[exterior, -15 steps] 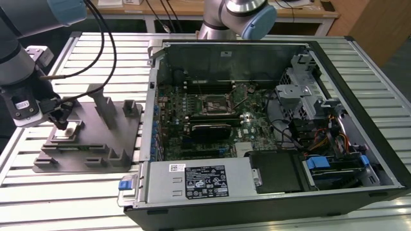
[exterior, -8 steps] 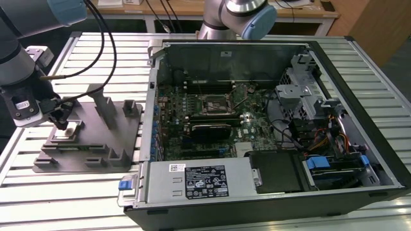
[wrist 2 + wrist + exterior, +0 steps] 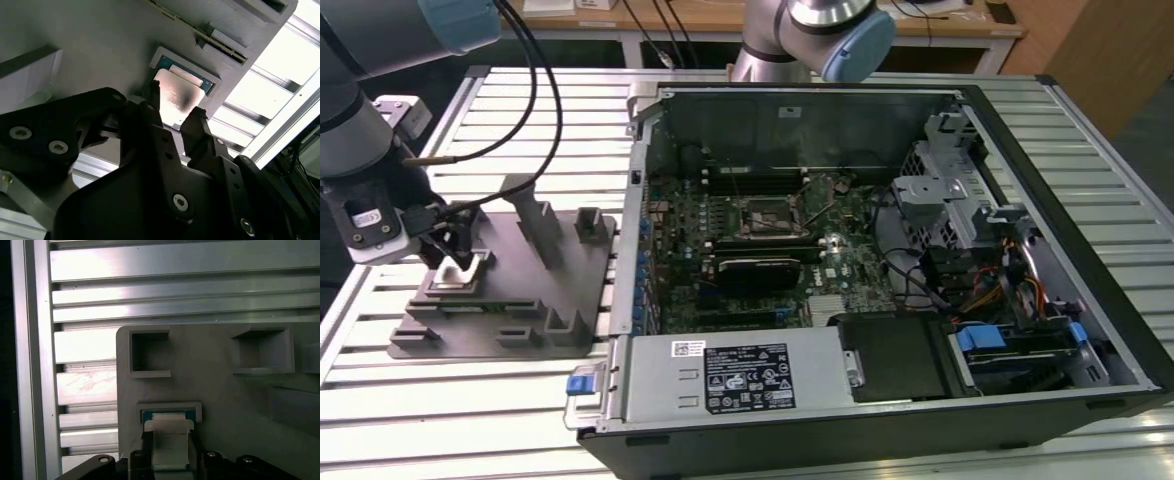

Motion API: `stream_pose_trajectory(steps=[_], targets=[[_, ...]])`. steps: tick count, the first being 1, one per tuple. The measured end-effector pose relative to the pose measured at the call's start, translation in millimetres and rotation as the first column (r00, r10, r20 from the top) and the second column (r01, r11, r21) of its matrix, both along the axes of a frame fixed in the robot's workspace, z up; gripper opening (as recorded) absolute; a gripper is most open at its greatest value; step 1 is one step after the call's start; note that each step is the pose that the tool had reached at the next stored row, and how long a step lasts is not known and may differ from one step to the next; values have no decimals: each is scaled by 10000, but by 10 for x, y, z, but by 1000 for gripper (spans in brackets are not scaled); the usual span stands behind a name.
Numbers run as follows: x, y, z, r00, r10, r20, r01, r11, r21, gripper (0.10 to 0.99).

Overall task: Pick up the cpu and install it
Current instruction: 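Pick up the cpu and move it towards the insertion slot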

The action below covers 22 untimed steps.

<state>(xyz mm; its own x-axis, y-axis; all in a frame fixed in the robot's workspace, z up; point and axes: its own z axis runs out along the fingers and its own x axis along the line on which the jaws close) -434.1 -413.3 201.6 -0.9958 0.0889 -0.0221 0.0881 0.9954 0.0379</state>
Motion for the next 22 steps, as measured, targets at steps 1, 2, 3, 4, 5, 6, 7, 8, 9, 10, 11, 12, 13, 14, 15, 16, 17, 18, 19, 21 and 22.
stream_pose_trajectory(steps=[1, 2, 3, 4, 5, 6, 7, 8, 9, 10, 11, 12, 13, 14, 15, 16, 17, 18, 19, 21, 22], targets=[[0, 0, 0, 10000, 0, 0, 0, 10000, 0, 467], [0, 0, -1, 10000, -1, 1, 1, 10000, 0, 467], [0, 0, 0, 10000, 0, 1, 0, 10000, 0, 525], [0, 0, -1, 10000, 0, 0, 0, 10000, 0, 584], [0, 0, -1, 10000, 0, 0, 0, 10000, 0, 584], [0, 0, -1, 10000, 0, 0, 0, 10000, 0, 584], [0, 0, -1, 10000, 0, 1, 0, 10000, 0, 647], [0, 0, -1, 10000, -1, 1, 1, 10000, 0, 647], [0, 0, -1, 10000, 0, 0, 0, 10000, 1, 647], [0, 0, -1, 10000, 0, 1, 0, 10000, 0, 647], [0, 0, -1, 10000, 0, 1, 0, 10000, 0, 647], [0, 0, -1, 10000, 0, 0, 0, 10000, 0, 647], [0, 0, -1, 10000, 0, 0, 0, 10000, 0, 647], [0, 0, -1, 10000, 0, 0, 0, 10000, 0, 647], [0, 0, -2, 10000, 0, 1, 0, 10000, 0, 647], [0, 0, -2, 10000, 0, 0, 0, 10000, 0, 647], [0, 0, -2, 10000, 0, 1, 0, 10000, 0, 647], [0, 0, -3, 10000, 1, 0, -1, 10000, -1, 647], [1, 0, -9, 10000, 20, 4, -20, 10000, -1, 647], [0, 0, -28, 10000, 96, 1, -96, 10000, -4, 647], [0, 0, -38, 9999, 129, -3, -129, 9999, -4, 647]])
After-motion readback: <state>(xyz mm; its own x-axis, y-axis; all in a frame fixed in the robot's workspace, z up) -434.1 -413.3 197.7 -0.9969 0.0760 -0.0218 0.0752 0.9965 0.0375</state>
